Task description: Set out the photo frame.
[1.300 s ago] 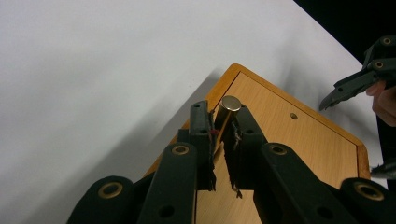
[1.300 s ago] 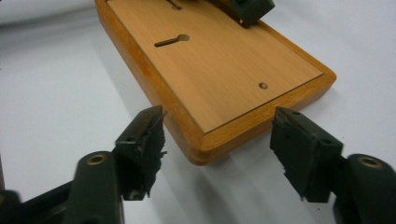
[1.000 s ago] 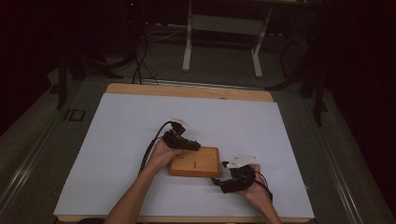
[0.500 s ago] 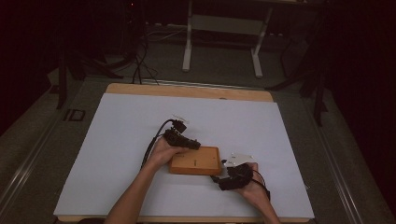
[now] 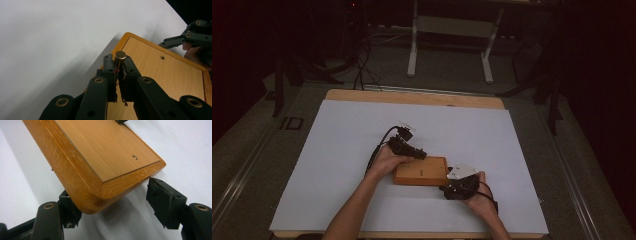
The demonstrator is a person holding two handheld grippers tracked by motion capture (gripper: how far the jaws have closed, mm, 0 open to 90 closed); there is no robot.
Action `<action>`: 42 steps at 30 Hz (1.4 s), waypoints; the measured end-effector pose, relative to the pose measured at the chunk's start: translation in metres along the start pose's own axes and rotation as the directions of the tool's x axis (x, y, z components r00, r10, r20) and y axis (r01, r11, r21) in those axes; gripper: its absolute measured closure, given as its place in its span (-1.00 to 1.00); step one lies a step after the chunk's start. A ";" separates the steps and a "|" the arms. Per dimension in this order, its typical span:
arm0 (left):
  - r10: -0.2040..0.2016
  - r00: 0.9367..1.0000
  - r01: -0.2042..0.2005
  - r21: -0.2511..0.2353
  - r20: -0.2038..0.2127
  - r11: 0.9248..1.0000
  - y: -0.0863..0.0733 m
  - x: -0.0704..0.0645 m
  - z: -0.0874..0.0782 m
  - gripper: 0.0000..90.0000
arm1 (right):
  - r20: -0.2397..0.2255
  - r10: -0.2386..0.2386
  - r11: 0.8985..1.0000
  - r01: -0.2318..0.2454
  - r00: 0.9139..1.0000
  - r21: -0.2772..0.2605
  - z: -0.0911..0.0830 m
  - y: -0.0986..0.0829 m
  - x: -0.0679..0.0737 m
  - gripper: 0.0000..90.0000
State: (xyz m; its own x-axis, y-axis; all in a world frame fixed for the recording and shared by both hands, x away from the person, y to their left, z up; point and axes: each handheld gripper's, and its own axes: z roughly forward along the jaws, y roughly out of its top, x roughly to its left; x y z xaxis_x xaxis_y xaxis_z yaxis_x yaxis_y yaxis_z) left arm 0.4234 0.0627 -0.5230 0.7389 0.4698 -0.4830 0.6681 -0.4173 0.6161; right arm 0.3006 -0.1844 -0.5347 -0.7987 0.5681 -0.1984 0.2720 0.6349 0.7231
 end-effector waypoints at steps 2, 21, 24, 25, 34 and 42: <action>0.004 1.000 -0.004 0.002 -0.004 1.000 0.000 -0.001 0.000 0.88 | 0.002 0.000 1.000 0.000 1.000 -0.008 -0.001 0.000 -0.001 -0.26; 0.019 0.998 -0.022 0.053 0.054 0.998 -0.003 -0.008 0.001 0.88 | -0.002 -0.028 0.995 0.027 1.000 -0.092 -0.014 0.003 -0.001 -0.33; 0.021 0.998 -0.024 0.058 0.055 0.998 -0.004 -0.010 0.001 0.88 | -0.005 -0.034 0.995 0.033 0.999 -0.094 -0.014 0.003 0.000 -0.36; 0.025 0.998 -0.028 0.061 0.055 0.998 -0.004 -0.010 0.001 0.88 | -0.008 -0.035 0.995 0.034 0.999 -0.093 -0.014 0.003 0.000 -0.37; 0.027 0.996 -0.032 0.065 0.088 0.997 -0.006 -0.013 0.005 0.88 | 0.001 -0.046 0.994 0.046 0.999 -0.100 -0.013 0.004 0.001 -0.34; 0.036 0.995 -0.040 0.038 0.092 0.998 -0.007 -0.014 0.006 0.69 | -0.009 -0.062 0.990 0.061 0.998 -0.129 -0.016 0.006 0.003 -0.13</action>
State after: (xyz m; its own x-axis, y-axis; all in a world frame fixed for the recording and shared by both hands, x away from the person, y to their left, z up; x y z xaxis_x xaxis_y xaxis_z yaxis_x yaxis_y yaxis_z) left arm 0.4088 0.0546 -0.5244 0.7676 0.3809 -0.5154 0.6409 -0.4652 0.6106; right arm 0.2909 -0.1872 -0.5206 -0.8189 0.5226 -0.2371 0.1516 0.5954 0.7890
